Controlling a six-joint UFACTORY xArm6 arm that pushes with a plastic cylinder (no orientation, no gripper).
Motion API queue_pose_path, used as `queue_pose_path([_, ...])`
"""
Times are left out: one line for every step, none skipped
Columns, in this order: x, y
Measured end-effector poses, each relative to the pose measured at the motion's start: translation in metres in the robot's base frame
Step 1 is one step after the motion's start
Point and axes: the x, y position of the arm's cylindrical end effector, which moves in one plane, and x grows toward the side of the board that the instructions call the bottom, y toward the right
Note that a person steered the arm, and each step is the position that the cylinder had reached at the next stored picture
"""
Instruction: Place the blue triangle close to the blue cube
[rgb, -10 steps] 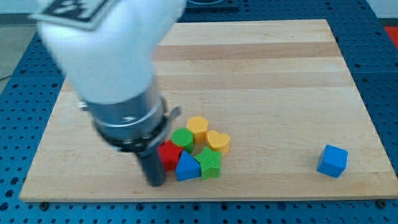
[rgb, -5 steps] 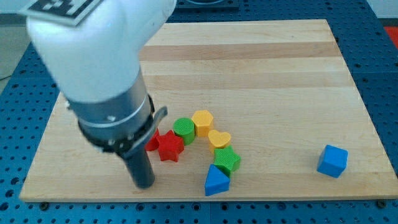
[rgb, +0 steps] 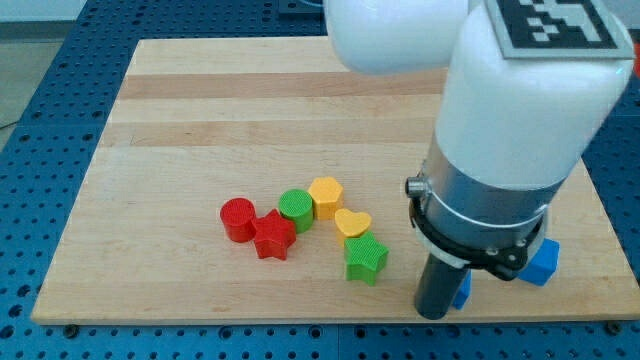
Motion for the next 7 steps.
queue_pose_path([0.001,-0.002])
queue_pose_path([-0.015,0.019])
queue_pose_path([-0.03,0.047])
queue_pose_path([-0.026,0.033])
queue_pose_path([-0.013,-0.008])
queue_pose_path([0.001,-0.036])
queue_pose_path([-0.001,-0.083])
